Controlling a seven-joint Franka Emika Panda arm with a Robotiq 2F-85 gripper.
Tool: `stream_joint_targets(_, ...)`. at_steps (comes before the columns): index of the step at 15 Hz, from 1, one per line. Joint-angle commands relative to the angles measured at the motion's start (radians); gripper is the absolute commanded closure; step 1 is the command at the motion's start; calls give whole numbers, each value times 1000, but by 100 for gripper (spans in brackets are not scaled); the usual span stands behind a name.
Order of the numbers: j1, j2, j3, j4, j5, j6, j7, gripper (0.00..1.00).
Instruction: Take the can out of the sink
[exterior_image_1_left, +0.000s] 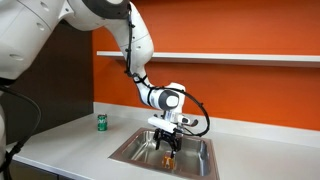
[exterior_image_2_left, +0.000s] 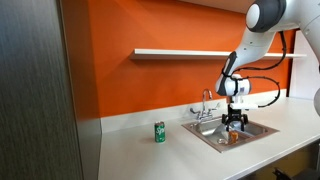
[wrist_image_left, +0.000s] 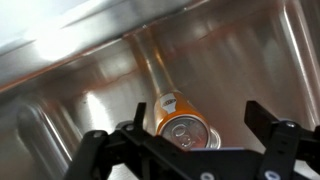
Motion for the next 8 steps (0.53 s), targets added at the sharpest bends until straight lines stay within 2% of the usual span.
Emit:
stream_joint_targets(1,-23,33,21,46,-22,-20,-9,0)
stream_joint_targets(8,-27,72,18,78,-34,-20,-1,0)
